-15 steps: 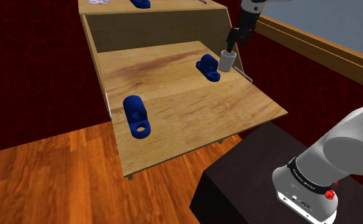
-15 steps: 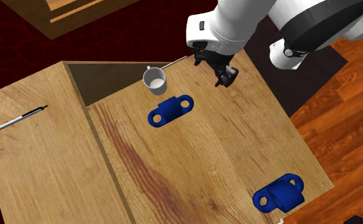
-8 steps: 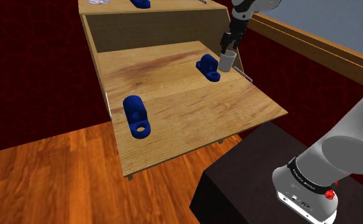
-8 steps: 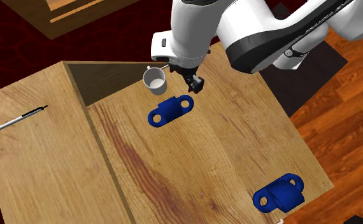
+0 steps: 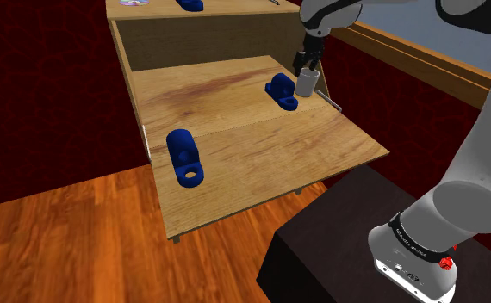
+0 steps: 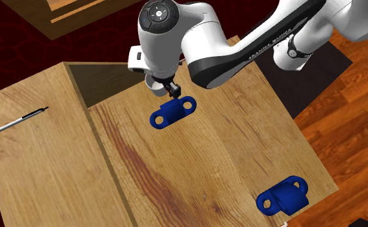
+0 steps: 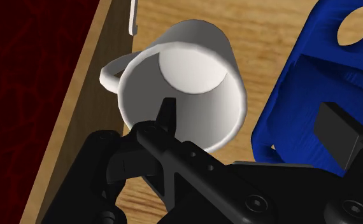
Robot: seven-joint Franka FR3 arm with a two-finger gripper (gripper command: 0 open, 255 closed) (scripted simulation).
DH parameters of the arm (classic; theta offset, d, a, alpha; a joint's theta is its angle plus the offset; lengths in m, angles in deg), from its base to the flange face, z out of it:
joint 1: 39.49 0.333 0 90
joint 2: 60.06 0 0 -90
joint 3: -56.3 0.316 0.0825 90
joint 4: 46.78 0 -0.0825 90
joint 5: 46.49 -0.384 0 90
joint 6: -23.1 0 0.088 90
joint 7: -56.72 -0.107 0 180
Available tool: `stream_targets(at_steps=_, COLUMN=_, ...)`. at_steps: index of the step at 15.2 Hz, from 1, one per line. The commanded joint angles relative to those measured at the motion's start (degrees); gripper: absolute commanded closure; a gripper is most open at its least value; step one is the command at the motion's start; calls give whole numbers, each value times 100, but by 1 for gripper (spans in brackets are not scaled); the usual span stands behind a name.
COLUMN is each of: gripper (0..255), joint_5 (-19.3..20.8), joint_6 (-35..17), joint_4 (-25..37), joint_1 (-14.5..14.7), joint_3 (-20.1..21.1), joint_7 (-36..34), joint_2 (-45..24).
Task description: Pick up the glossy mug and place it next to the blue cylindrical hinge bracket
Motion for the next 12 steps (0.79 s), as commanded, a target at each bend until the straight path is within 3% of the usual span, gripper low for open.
stream_targets(at_steps=1, gripper=0, joint_5=-26, joint_6=-88, joint_4=53, joint_1=-15, joint_3=10, joint_7=14, joint_2=-140)
stream_targets(at_steps=6, gripper=0, joint_5=-84, joint_6=-419, joint_4=-50, joint_1=-42, joint_3=34, joint_7=49, joint_2=-372)
stream_targets(at_steps=12, gripper=0, joint_5=-84, joint_6=-419, joint_4=-50, joint_1=-42, joint_3=34, joint_7=49, joint_2=-372)
